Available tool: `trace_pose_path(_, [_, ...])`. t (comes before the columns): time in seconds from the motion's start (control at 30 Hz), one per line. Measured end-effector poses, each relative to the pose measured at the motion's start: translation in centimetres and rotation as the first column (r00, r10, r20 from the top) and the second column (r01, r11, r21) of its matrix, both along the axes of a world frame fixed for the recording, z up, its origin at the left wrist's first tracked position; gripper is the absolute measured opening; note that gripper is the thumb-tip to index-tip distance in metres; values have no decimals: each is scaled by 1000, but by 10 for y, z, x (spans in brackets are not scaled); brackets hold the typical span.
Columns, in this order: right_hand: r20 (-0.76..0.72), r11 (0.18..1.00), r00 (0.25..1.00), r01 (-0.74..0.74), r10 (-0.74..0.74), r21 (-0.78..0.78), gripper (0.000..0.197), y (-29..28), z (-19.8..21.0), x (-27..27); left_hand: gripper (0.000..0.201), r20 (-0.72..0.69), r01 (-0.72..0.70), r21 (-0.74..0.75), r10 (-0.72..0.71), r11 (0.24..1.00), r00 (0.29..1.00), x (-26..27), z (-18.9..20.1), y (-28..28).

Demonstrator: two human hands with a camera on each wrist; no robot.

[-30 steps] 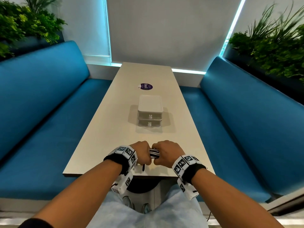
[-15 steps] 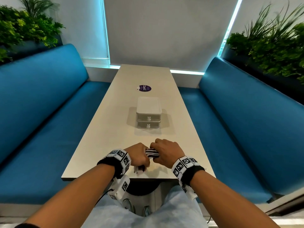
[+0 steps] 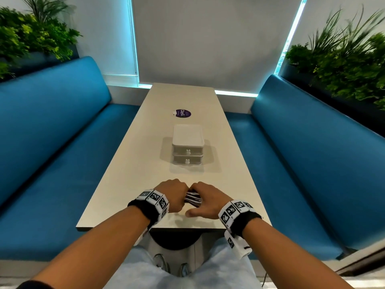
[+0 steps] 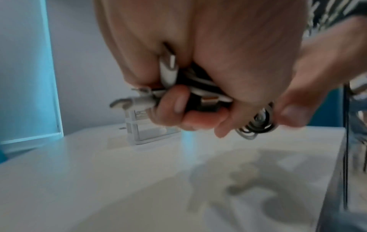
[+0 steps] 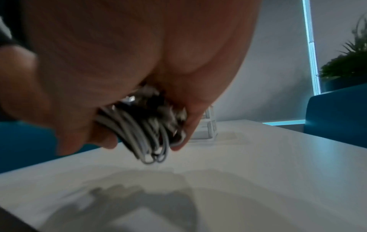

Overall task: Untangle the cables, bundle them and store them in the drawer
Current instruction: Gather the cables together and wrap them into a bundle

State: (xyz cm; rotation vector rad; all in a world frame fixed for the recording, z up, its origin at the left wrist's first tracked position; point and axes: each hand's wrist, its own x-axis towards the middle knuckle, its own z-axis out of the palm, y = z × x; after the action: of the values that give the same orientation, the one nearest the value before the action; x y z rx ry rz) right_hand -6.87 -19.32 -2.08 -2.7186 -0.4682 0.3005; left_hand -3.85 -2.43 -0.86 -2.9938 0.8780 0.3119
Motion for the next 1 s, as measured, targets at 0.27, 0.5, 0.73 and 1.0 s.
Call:
trace_pose_path(0.27, [-258,998,965,35,-50,-59,80,3,28,17,34,127,169,181,-193,969,973,-8,5,2])
trace_pose_path(0.5, [-444,995,896,67,-27,75,46,12,29,23,35,186,240,140,-264,961,946,-9,15,0])
trace_pose_path(0.73, [-487,971,867,191,-100,141,32,22,24,12,24,251,213,217,-265,953,931,-2,16,1])
trace_pose_path(1.0, [-234,987,959,145,-157,-66,27,39,22,13,23,208,58,156,-90,986,974,5,7,6])
